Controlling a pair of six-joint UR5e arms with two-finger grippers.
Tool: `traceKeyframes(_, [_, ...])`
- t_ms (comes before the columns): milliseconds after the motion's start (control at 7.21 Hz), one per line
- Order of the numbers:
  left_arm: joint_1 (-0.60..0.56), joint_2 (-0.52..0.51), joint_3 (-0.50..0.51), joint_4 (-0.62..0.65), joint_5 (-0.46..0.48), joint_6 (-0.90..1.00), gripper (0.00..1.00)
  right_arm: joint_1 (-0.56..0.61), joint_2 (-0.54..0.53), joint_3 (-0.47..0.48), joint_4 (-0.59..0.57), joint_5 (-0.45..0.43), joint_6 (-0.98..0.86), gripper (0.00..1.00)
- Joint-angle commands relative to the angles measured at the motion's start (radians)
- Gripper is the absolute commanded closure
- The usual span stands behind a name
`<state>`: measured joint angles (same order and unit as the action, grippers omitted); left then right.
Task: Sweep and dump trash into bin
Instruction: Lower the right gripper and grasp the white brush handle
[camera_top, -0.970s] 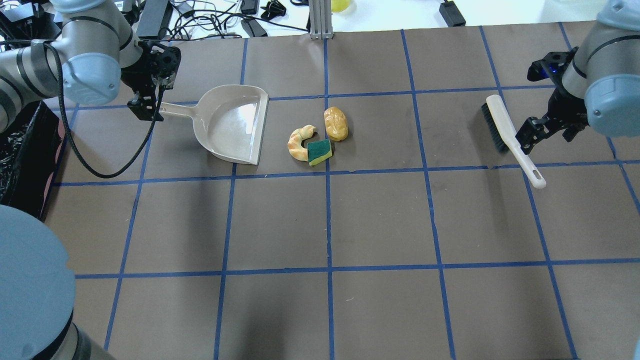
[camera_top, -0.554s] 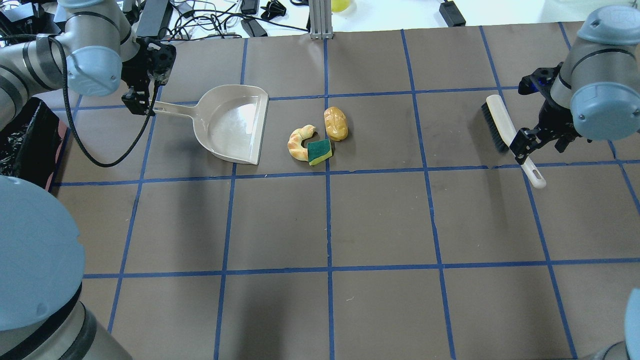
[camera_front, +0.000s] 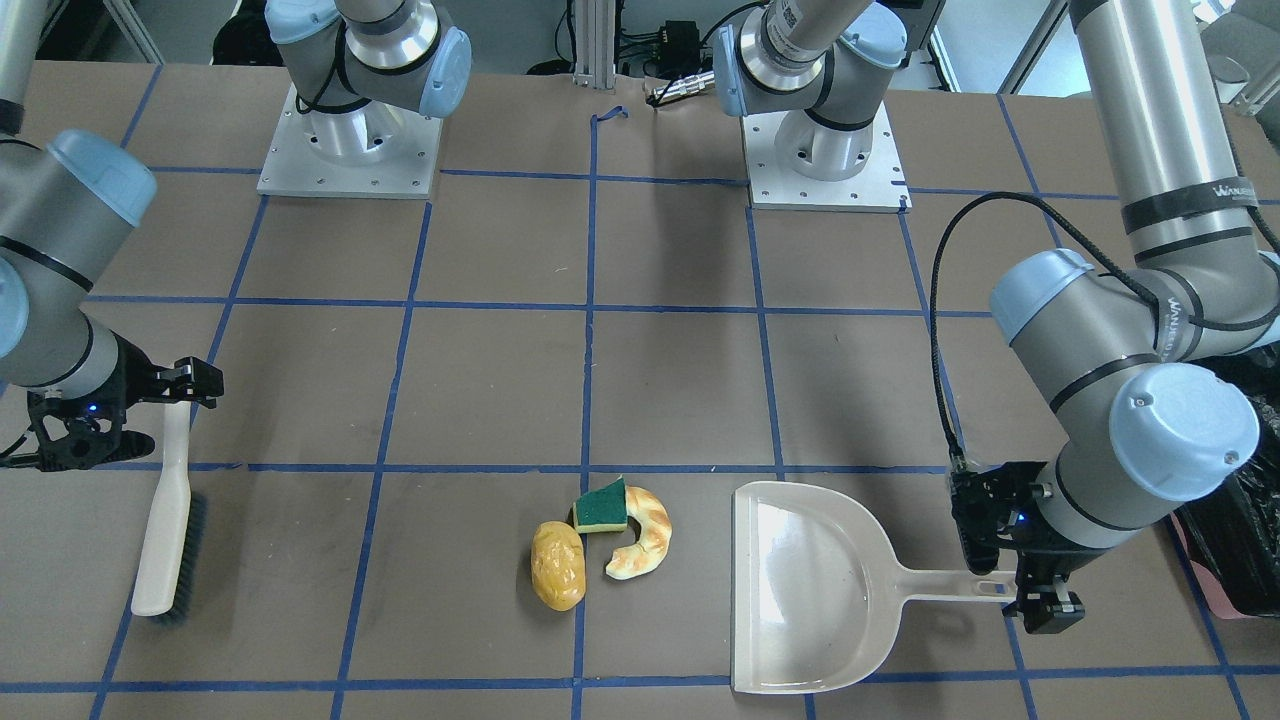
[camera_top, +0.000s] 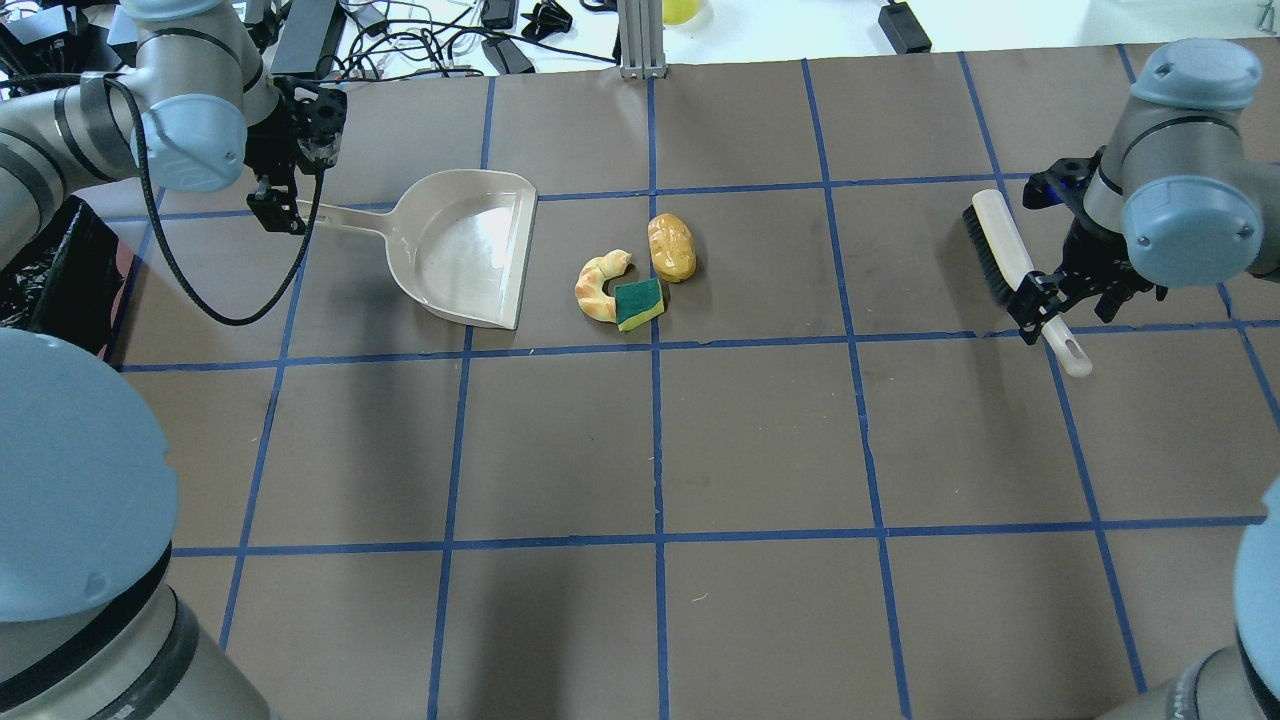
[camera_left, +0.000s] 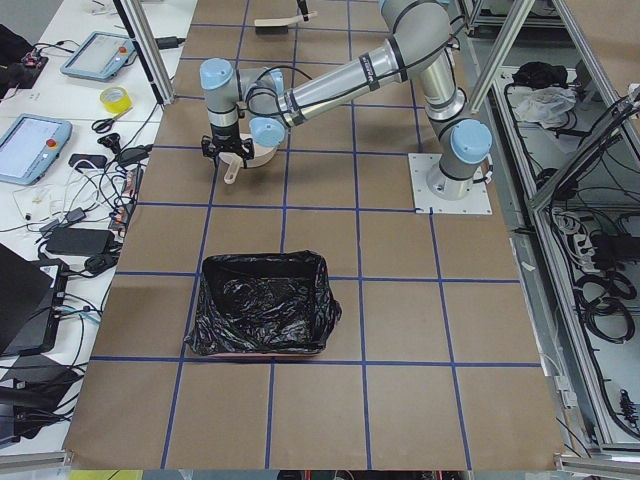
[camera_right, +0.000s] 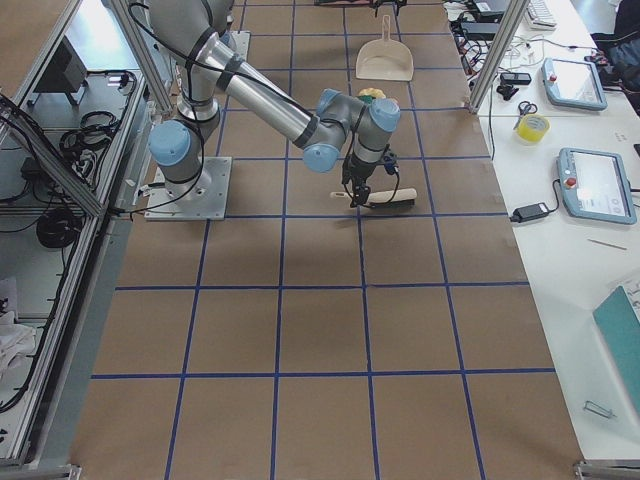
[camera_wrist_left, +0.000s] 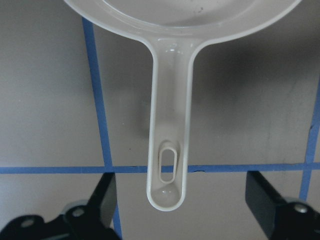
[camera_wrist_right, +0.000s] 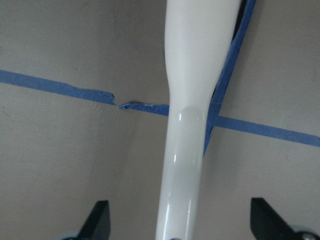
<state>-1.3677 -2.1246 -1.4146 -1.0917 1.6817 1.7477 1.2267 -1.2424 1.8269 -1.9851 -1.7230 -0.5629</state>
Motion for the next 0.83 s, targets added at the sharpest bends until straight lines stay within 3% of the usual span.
traceKeyframes(0, [0.001,-0.04,0.026,0.003,-0.007,-0.033,0.08,-0.001,0.015,0.0,0.005,-0.001,0.003,0.16])
traceKeyframes(139, [-0.001,-0.05,0.049,-0.002,-0.005,-0.031,0.08,-0.001,0.015,0.0,0.006,-0.003,0.006,0.28])
traceKeyframes(277, [-0.01,-0.06,0.052,-0.01,-0.005,-0.031,0.08,-0.001,0.015,0.008,0.008,-0.003,0.011,0.33])
traceKeyframes(554, [-0.013,-0.063,0.04,-0.017,-0.004,-0.03,0.08,-0.009,0.014,0.015,0.009,-0.003,0.044,0.33])
traceKeyframes(693, [-0.013,-0.061,0.048,-0.058,-0.004,-0.03,0.08,-0.009,0.014,0.014,0.009,-0.001,0.044,0.45])
